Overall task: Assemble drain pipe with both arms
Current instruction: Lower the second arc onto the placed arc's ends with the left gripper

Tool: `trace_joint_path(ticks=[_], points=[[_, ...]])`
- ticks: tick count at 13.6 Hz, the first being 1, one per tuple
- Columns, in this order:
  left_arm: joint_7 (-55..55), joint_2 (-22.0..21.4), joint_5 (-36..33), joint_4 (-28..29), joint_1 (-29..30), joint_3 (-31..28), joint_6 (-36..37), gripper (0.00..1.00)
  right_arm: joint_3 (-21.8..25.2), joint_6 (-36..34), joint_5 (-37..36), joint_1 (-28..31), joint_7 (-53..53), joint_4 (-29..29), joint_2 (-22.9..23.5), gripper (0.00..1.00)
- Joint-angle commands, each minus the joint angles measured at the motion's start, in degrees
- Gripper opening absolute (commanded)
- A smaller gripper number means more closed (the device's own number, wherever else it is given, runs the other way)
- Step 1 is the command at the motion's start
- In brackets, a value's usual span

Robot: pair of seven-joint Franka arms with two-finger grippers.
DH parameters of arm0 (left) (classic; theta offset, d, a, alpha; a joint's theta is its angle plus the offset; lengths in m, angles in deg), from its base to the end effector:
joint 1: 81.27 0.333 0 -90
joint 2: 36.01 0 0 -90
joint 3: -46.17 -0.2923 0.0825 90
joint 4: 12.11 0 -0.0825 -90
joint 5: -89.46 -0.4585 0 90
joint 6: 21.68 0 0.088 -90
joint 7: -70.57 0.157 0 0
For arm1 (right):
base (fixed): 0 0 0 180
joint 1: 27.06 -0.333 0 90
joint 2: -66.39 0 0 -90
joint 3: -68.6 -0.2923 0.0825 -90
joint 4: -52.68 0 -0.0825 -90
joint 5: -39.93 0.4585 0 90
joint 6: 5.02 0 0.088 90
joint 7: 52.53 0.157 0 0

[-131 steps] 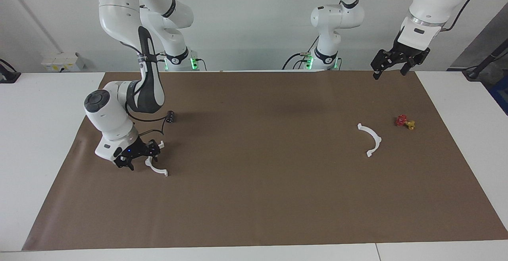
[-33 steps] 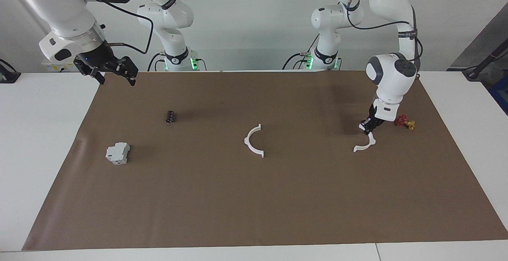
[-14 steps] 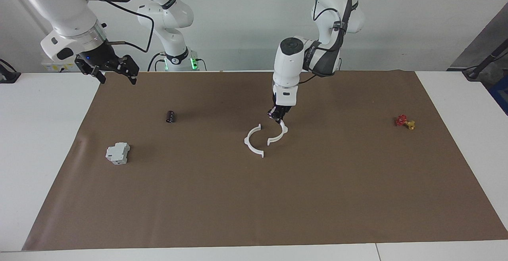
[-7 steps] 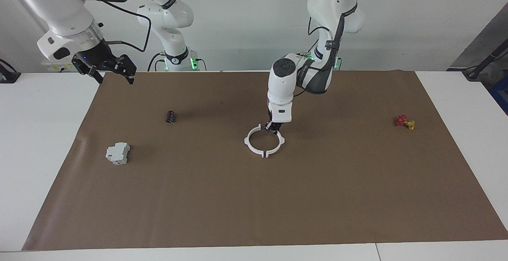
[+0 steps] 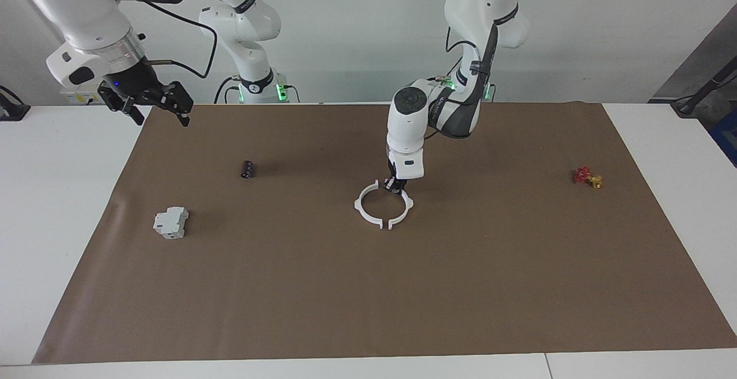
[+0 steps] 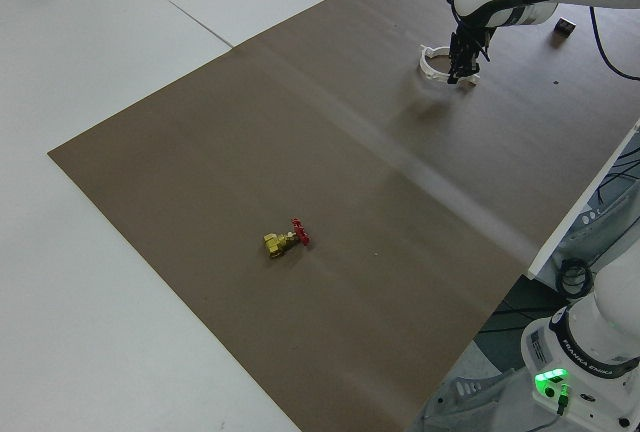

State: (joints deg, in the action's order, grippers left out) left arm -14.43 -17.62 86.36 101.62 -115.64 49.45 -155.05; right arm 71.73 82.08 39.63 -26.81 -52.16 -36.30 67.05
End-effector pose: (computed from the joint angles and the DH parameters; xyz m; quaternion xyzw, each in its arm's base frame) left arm 0.5218 -0.3999 0.1833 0.9223 0.3861 0.0150 0.0047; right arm 0.6237 -0.0375 0.5490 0.9992 -0.0328 -0.0222 0.0023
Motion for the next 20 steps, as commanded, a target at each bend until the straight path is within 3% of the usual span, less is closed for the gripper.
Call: trace_joint_path(ticks=[1, 20], points=[[-1.9, 0.2, -1.1, 0.8, -2.3, -0.8, -1.0, 0.00, -0.2, 1.1, 0.7, 0.5, -1.4, -1.6, -1.1, 1.00], [-5.4, 0.5, -1.0, 0.8, -2.6, -0.8, -3.7, 0.00, -0.3, 1.1, 0.9, -0.1, -1.4, -1.6, -1.1, 1.00]])
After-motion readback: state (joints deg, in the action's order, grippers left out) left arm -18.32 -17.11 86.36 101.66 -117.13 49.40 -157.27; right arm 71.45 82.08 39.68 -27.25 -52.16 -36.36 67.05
